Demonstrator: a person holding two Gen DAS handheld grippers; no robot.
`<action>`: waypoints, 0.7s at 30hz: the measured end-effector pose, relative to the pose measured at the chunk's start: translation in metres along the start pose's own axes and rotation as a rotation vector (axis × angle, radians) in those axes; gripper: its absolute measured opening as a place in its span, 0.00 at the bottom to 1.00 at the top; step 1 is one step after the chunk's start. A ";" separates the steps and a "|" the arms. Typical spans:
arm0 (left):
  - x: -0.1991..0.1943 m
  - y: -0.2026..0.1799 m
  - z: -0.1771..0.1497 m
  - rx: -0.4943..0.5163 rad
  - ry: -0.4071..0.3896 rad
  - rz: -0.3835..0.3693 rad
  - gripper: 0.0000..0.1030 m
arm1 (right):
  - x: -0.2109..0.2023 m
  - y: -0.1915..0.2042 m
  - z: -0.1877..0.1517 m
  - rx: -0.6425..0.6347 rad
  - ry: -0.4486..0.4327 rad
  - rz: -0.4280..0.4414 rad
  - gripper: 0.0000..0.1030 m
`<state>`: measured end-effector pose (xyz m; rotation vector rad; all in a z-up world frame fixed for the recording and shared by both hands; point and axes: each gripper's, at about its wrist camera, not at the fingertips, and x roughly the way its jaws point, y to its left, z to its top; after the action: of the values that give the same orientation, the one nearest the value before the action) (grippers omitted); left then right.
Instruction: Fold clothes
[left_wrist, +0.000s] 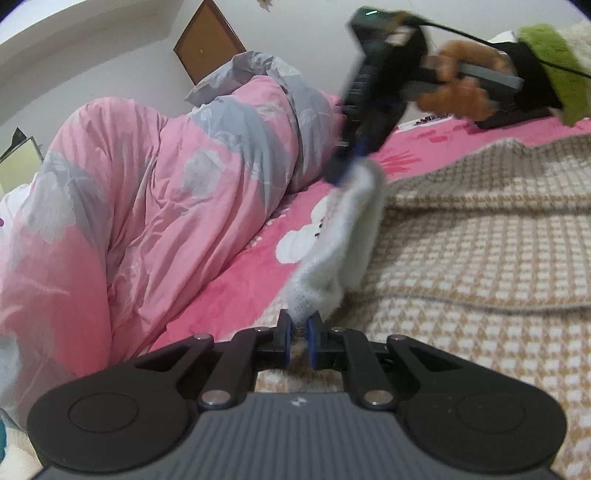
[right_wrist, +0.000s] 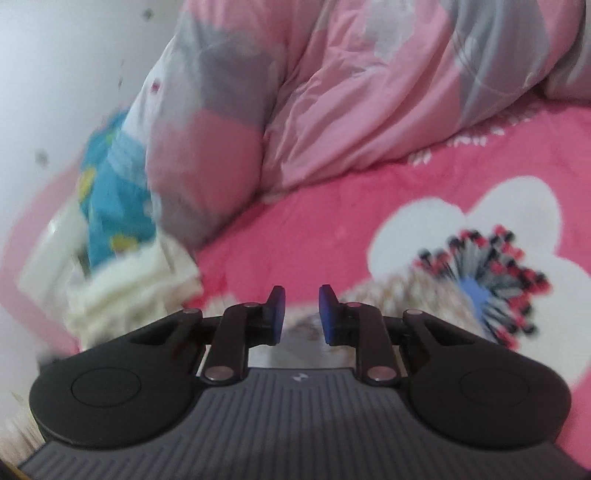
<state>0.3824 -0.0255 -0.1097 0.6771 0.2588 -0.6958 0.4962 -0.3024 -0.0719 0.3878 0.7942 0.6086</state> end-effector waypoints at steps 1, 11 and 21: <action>0.000 0.000 0.000 -0.003 0.013 -0.006 0.13 | 0.000 0.003 -0.010 -0.037 0.008 -0.036 0.18; -0.038 0.061 -0.004 -0.500 0.002 -0.076 0.31 | 0.009 0.010 -0.064 -0.204 -0.033 -0.199 0.20; 0.039 0.014 0.012 -0.327 0.163 -0.054 0.33 | 0.026 0.041 -0.087 -0.480 -0.032 -0.344 0.22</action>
<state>0.4208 -0.0454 -0.1111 0.4149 0.5300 -0.6318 0.4303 -0.2462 -0.1205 -0.1769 0.6387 0.4485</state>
